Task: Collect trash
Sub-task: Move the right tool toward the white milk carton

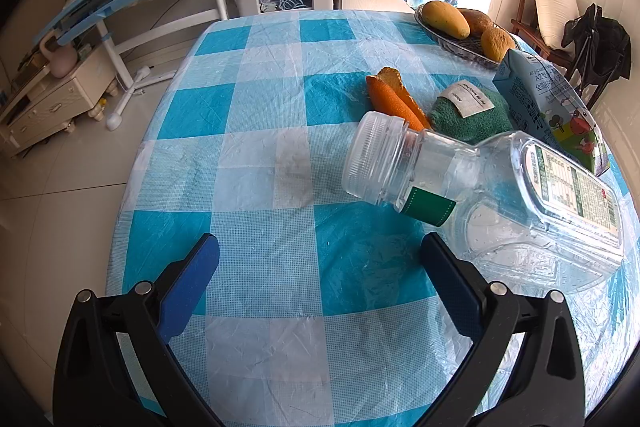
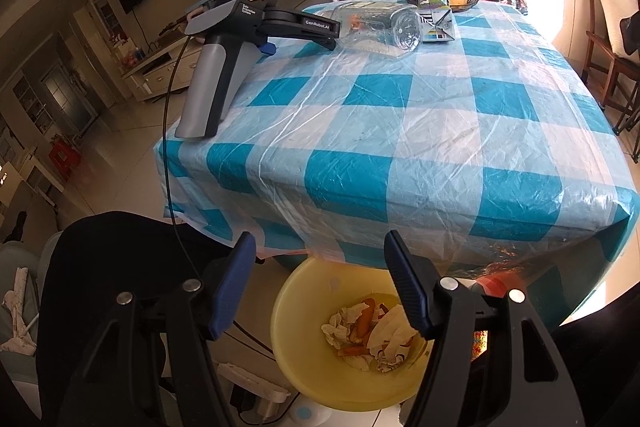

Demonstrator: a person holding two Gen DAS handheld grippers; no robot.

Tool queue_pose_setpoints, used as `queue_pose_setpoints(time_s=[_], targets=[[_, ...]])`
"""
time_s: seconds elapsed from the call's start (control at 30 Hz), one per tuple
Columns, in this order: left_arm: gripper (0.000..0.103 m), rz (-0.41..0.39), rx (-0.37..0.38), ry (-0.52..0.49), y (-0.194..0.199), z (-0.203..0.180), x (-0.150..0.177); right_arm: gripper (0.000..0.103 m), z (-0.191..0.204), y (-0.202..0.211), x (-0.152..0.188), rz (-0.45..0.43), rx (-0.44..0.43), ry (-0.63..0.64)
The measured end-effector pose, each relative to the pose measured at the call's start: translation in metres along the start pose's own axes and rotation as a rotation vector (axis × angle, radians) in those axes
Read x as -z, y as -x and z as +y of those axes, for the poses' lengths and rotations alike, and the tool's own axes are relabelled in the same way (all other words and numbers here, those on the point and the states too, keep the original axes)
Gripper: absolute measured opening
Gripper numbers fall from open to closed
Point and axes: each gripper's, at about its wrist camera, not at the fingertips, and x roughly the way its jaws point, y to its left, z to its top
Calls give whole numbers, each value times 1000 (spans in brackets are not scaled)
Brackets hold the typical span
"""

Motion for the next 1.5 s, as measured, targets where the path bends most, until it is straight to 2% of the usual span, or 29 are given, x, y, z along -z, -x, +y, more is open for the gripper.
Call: queue_pose_setpoints(time_s=[0.6,1.07,1.17,1.3,1.37,1.5], targets=[[97,0,0,0,0,0,0,64,-22,16,-10,-103,34,-53],[97,1,-1,0,0,0,0,65,-15,-3,-13,-65,22,42],[97,15,24,-23,1,2,-1,65,-17,-6,-18,-54,22,44],[97,-38,64,72,9,18,3,65,-23,-5,-39,-58,10,53],[97,-73,91,114,14,26,3,65,-25,-4,-60,-89,8,83],[97,-127,150,126,25,25,2,65,-43,-4,-115,-176,26,76]])
